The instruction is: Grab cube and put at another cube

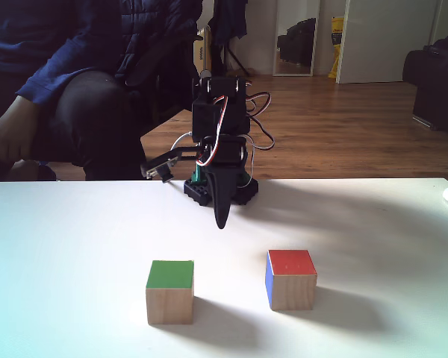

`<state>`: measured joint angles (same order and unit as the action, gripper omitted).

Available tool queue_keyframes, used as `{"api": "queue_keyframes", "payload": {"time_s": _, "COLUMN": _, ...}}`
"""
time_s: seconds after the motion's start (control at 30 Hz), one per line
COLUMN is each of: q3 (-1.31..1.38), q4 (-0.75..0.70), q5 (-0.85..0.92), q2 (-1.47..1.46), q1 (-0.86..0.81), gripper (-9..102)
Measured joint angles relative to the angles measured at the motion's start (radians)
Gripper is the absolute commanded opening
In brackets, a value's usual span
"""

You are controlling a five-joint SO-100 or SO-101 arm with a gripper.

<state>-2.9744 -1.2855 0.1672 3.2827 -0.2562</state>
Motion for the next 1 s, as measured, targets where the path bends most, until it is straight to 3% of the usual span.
{"api": "queue_keyframes", "payload": {"time_s": 0.77, "q3": 0.000, "q4": 0.000, "q5": -0.057, "q2": 0.000, "q1": -0.057, "gripper": 1}}
{"api": "queue_keyframes", "payload": {"time_s": 1.0, "q3": 0.020, "q4": 0.012, "q5": -0.052, "q2": 0.000, "q1": -0.114, "gripper": 15}}
